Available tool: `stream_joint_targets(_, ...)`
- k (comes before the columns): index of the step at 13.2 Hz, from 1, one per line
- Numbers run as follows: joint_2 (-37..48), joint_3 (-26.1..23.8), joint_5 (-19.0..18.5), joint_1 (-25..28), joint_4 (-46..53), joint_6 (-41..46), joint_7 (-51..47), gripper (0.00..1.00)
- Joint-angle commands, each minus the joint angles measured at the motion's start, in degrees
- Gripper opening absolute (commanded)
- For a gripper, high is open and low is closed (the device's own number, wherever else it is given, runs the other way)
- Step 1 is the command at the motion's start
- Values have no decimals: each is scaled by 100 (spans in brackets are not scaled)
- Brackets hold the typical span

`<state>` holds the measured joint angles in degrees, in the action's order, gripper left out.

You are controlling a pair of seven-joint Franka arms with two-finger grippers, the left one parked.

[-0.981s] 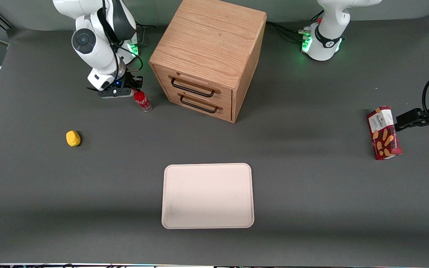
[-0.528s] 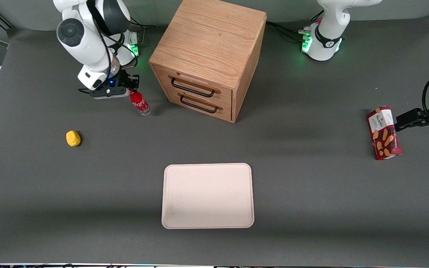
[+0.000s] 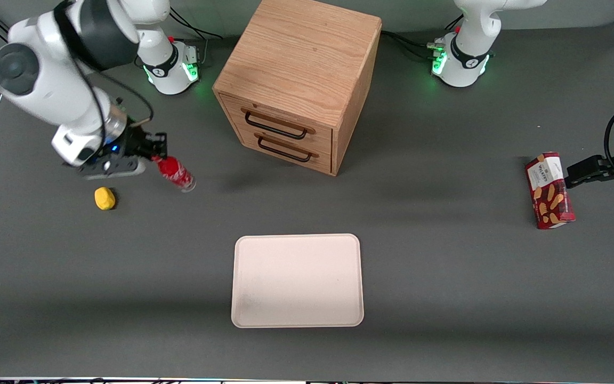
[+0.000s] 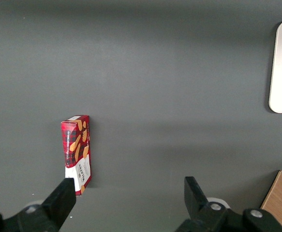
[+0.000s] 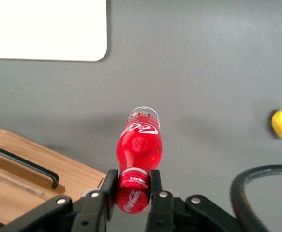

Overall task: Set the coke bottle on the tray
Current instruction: 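Carry the held bottle to the white tray's edge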

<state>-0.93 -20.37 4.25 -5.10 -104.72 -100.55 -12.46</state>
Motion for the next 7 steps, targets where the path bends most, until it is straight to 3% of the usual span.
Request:
stream_joint_targets(1, -1135, -72, -406, 80, 1661, 571, -414, 0)
stream_joint_targets(5, -2216, -151, -1153, 308, 3025, 695, -459, 0)
stream_joint_targets(7, -2734, -449, -1408, 352, 3640, 677, -459, 0)
